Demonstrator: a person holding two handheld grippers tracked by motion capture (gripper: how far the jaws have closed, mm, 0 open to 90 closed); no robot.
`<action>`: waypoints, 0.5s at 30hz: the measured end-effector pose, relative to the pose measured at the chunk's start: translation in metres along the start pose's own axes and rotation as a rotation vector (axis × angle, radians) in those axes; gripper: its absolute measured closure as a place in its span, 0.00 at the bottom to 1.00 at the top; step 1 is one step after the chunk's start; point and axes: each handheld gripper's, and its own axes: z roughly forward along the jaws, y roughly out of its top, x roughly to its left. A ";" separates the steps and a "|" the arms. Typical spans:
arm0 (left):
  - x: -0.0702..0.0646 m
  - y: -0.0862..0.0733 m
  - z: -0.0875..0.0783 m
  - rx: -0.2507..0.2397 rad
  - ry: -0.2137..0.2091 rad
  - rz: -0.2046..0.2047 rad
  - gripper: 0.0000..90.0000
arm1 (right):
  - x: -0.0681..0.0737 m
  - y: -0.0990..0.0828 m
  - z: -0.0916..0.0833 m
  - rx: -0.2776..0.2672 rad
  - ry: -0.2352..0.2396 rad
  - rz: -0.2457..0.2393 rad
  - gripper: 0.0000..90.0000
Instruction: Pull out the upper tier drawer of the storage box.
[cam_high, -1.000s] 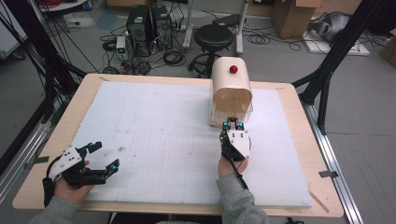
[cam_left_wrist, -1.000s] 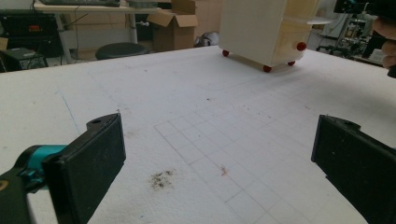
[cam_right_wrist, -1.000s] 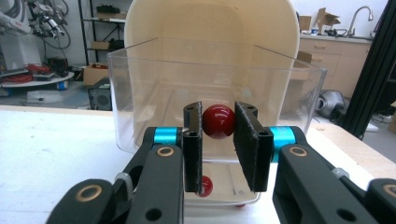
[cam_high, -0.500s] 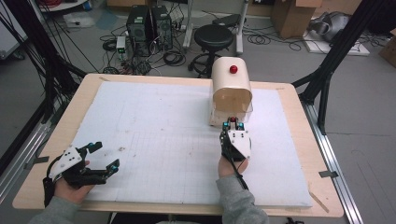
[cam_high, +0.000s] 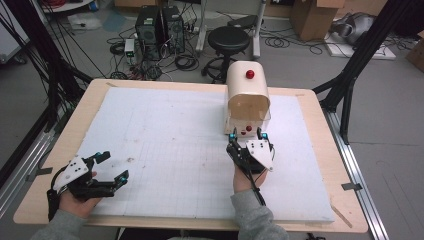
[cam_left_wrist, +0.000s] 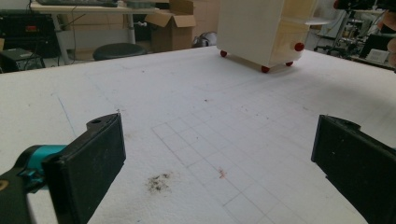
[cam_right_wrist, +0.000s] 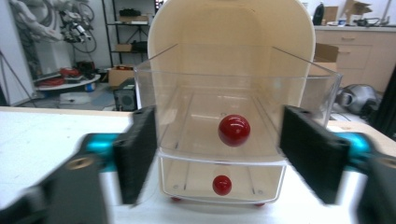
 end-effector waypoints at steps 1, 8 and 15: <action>0.000 0.000 0.001 -0.001 -0.001 0.001 0.04 | -0.001 0.000 0.000 0.005 0.015 0.000 0.18; -0.001 0.001 0.003 0.000 -0.004 0.003 0.04 | -0.004 0.004 -0.003 -0.010 0.061 -0.002 0.16; -0.002 0.002 0.002 -0.020 -0.019 0.007 0.07 | -0.011 0.006 -0.002 0.007 0.081 0.005 0.16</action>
